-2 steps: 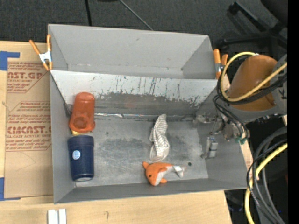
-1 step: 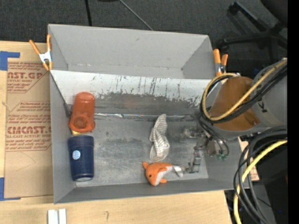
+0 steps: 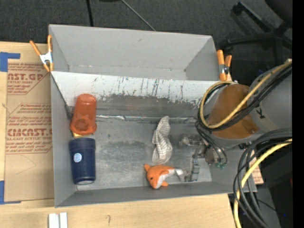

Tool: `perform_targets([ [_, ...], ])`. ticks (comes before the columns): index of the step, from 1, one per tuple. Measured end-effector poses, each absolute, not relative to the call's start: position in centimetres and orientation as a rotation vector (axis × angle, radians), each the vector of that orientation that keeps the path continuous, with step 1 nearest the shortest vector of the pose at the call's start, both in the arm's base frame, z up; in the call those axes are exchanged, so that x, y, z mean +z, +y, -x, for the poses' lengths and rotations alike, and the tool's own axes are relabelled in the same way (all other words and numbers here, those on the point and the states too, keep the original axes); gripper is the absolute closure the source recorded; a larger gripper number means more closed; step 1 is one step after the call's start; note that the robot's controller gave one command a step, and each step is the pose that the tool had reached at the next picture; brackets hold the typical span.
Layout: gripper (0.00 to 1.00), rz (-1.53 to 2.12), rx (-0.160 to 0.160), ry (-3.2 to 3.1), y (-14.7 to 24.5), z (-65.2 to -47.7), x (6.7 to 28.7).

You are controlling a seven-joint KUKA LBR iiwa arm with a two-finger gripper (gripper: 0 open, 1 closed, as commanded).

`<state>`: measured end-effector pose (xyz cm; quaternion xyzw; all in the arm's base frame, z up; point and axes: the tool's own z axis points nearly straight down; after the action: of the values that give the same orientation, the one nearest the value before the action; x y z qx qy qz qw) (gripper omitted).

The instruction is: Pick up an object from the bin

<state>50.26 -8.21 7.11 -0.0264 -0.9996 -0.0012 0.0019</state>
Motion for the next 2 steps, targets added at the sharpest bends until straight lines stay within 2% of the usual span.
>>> perform_targets([
  [1, 0.0, 0.021, -0.002, -3.138, -8.7, -49.2, 8.8],
  [2, 1.0, -0.061, -0.001, -3.14, -2.4, -48.1, 8.7],
])
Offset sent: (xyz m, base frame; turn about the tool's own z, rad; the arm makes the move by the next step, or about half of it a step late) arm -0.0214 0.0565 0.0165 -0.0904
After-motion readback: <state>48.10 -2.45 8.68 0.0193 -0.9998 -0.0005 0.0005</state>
